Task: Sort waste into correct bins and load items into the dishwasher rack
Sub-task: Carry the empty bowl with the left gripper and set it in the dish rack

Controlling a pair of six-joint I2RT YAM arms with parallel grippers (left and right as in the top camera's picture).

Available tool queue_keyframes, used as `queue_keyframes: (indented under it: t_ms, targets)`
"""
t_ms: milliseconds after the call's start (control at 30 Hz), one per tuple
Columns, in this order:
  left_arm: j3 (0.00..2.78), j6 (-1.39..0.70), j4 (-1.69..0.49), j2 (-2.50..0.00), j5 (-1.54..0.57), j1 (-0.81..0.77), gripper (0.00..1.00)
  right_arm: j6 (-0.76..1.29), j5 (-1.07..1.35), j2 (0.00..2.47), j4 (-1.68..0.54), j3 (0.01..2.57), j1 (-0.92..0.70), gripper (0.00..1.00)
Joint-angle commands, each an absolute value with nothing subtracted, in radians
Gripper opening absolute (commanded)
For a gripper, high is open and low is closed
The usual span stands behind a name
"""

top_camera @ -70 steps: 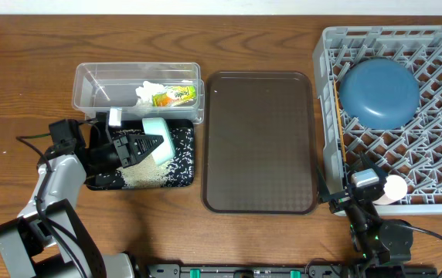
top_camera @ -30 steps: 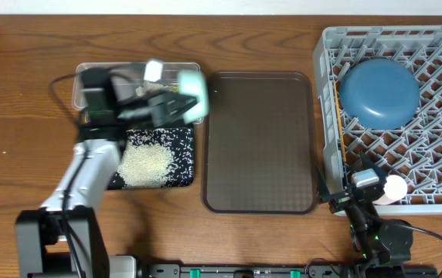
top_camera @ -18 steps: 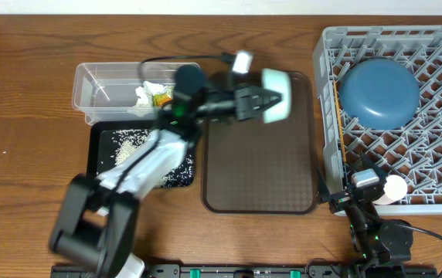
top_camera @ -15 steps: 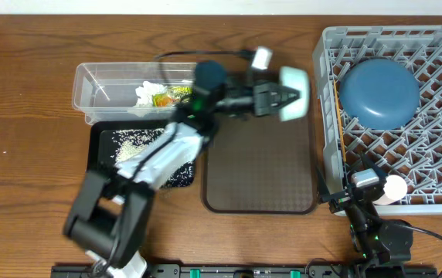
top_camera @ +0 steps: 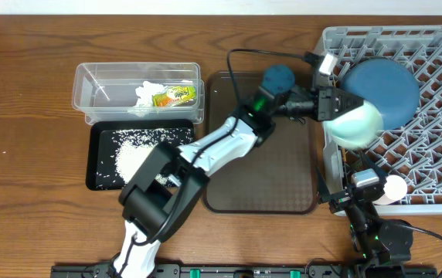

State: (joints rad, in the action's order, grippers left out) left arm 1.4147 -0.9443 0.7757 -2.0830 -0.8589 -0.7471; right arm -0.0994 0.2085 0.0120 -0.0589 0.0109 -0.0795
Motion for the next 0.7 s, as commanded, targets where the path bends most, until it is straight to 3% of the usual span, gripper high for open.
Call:
queue_keyframes:
  t_ms: [0, 133, 300, 500, 667]
  targets:
    - [1.449, -0.947, 0.795, -2.108, -0.825, -0.773, 0.21, -0.11, 0.21, 0.006, -0.059, 0.007, -0.067, 0.99]
    - [1.449, -0.948, 0.795, -2.121, -0.82, -0.783, 0.21, -0.11, 0.21, 0.006, -0.059, 0.007, -0.067, 0.99]
    - [1.455, -0.928, 0.795, -2.121, -0.833, -0.758, 0.32, -0.11, 0.21, 0.006, -0.059, 0.007, -0.067, 0.99]
    - [1.462, -0.842, 0.785, -2.104, -0.97, -0.682, 0.32, -0.11, 0.21, 0.006, -0.059, 0.007, -0.067, 0.99]
    - [1.462, -0.763, 0.593, -2.033, -1.044, -0.579, 0.33, -0.11, 0.21, 0.006, -0.059, 0.007, -0.067, 0.99]
